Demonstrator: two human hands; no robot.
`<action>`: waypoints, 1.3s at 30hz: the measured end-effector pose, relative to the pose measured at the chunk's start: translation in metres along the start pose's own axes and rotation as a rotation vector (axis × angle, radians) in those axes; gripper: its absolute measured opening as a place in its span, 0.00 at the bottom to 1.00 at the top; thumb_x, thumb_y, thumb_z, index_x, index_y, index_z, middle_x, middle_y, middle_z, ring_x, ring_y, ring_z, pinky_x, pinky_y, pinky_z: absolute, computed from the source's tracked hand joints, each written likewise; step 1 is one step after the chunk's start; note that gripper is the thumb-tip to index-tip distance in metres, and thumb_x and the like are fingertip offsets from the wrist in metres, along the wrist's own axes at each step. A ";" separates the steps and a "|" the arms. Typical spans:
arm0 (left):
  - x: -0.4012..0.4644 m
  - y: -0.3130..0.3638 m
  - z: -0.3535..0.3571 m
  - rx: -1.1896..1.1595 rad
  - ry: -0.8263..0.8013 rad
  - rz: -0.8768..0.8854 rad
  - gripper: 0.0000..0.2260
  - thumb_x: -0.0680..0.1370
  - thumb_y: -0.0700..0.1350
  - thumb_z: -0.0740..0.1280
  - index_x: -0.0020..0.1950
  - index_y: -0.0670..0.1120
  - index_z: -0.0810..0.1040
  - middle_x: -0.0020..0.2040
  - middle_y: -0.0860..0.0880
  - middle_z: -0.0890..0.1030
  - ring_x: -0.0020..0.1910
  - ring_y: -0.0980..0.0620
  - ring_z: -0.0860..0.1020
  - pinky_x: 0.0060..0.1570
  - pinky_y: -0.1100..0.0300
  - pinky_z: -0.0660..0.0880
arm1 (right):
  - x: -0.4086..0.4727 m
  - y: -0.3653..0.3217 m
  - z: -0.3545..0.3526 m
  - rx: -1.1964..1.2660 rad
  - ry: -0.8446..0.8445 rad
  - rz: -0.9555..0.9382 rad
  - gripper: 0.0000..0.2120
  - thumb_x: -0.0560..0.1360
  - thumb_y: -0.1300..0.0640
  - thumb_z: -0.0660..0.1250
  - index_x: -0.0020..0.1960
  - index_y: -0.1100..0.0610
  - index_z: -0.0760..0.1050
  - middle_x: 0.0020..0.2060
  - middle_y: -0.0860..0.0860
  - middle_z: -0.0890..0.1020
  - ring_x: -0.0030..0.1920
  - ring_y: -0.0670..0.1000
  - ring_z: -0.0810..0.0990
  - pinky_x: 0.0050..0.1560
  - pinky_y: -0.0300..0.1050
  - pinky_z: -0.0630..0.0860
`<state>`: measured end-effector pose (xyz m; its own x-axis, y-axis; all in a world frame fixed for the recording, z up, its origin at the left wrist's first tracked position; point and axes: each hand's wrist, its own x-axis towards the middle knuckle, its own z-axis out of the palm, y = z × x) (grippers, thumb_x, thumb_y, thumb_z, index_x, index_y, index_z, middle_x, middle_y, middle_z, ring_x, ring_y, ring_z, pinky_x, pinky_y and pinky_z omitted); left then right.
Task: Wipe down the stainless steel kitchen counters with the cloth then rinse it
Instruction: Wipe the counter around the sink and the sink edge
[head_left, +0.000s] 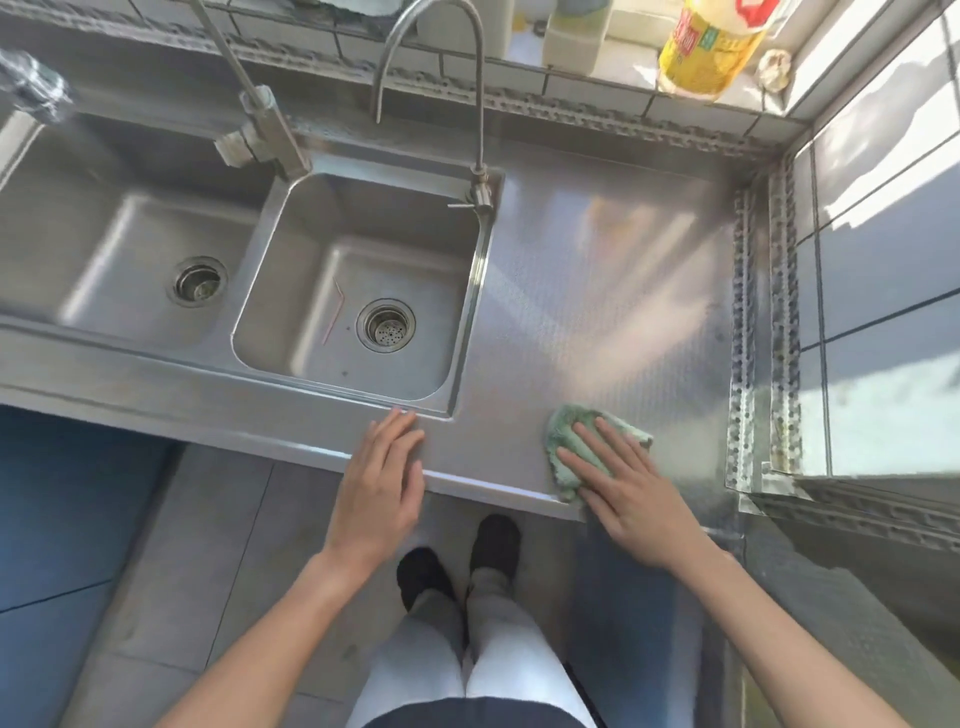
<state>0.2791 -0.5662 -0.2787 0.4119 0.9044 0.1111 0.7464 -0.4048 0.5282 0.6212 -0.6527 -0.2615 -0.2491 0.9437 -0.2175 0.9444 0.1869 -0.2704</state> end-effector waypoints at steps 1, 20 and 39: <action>-0.006 -0.009 -0.006 0.021 0.008 -0.053 0.17 0.83 0.43 0.63 0.72 0.41 0.76 0.79 0.46 0.72 0.82 0.48 0.65 0.82 0.43 0.61 | 0.005 0.009 -0.004 0.039 0.008 0.082 0.25 0.83 0.46 0.52 0.80 0.43 0.61 0.82 0.48 0.57 0.83 0.55 0.50 0.80 0.60 0.55; -0.029 -0.037 -0.010 0.380 -0.170 -0.362 0.36 0.86 0.63 0.44 0.85 0.38 0.48 0.87 0.42 0.47 0.87 0.43 0.44 0.84 0.44 0.45 | 0.057 -0.017 0.000 -0.097 -0.078 -0.266 0.23 0.86 0.45 0.52 0.80 0.42 0.59 0.83 0.46 0.54 0.83 0.52 0.46 0.80 0.57 0.50; -0.037 -0.097 -0.077 0.018 -0.189 -0.178 0.28 0.86 0.49 0.62 0.85 0.44 0.60 0.87 0.52 0.53 0.86 0.55 0.45 0.85 0.53 0.45 | 0.085 -0.128 0.017 -0.034 -0.075 -0.191 0.25 0.85 0.45 0.53 0.82 0.41 0.54 0.83 0.44 0.52 0.83 0.51 0.46 0.81 0.55 0.47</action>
<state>0.1512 -0.5499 -0.2694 0.3623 0.9210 -0.1428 0.8244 -0.2452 0.5102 0.4754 -0.6014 -0.2617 -0.4384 0.8676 -0.2346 0.8849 0.3709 -0.2819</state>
